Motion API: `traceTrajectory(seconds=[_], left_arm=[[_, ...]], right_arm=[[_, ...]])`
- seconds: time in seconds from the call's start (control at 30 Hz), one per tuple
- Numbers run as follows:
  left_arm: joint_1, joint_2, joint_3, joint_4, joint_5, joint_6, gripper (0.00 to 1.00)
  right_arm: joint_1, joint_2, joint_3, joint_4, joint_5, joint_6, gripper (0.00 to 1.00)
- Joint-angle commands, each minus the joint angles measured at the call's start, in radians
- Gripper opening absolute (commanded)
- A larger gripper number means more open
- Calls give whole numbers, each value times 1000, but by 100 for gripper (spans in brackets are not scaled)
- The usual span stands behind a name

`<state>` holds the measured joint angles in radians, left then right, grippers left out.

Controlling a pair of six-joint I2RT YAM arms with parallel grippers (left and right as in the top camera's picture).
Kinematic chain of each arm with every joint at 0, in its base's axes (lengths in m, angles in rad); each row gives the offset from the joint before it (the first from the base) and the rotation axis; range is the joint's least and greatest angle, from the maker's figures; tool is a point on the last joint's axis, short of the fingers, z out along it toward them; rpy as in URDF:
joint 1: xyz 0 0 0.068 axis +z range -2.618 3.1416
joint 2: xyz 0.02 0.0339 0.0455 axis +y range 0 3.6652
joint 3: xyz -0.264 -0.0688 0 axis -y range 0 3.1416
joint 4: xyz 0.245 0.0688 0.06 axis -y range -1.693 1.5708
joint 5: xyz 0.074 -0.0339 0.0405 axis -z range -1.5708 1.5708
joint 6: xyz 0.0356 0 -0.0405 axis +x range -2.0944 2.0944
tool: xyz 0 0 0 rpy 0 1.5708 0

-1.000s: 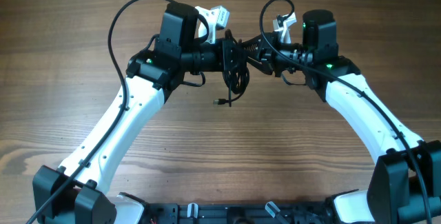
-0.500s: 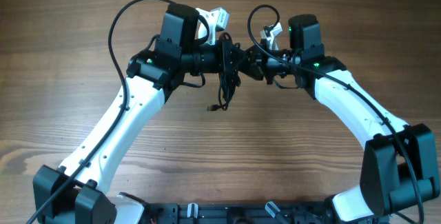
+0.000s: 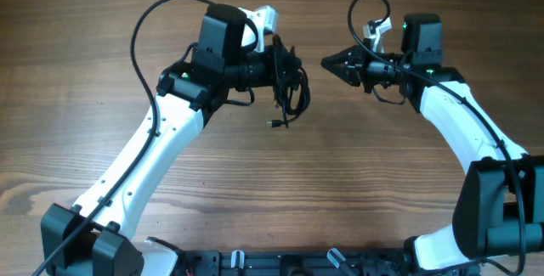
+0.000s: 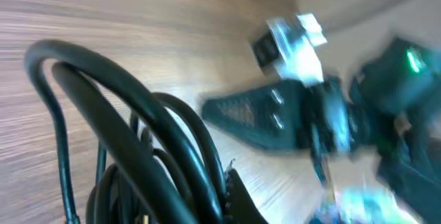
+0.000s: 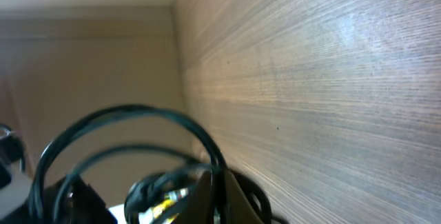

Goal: Untangle cables

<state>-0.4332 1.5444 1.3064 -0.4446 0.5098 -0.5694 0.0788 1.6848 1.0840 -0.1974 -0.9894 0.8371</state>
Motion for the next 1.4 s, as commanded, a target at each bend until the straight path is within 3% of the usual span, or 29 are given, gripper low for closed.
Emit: traceTrajectory(seconds=[0.0,0.13,0.3,0.47,0.67,0.8,0.87,1.1,1.17,1.23,1.27,1.33,1.37], left_arm=[[-1,-19,18,8,-275,-401,4],[-1,-19,18,14,-321,-742,4],[-1,-19,18,14,-317,-1145,4],[-1,-19,18,-68,-329,-1140,4],[-1,-19,18,-148,-367,-1141,4],[-1,-19,18,-148,-366,-1141,4],[-1,-19,18,-148,-358,-1141,4],[-3,-19,18,-213,-375,-1083,4],[-3,-19,18,-220,-400,-1084,4],[-1,-19,18,-217,-404,-1085,4],[-1,-19,18,-218,-408,-1085,4],[-1,-19,18,-218,-407,-1084,4],[-1,-19,18,-218,-407,-1084,4]], right_arm=[[1,-42,9,-76,-30,-148,13],[27,-166,9,-172,-30,-360,36],[43,-202,9,-204,-50,-400,37],[42,-202,9,-212,-154,-620,39],[42,-202,9,-343,-159,-909,57],[92,-202,9,-424,-129,-1028,58],[141,-202,9,-391,-44,-990,53],[156,-210,10,-169,10,-681,11],[154,-225,10,-177,10,-682,10],[154,-230,10,-205,10,-732,27],[154,-230,10,-249,11,-798,41],[174,-230,10,-306,49,-869,53],[203,-230,10,-318,116,-885,54]])
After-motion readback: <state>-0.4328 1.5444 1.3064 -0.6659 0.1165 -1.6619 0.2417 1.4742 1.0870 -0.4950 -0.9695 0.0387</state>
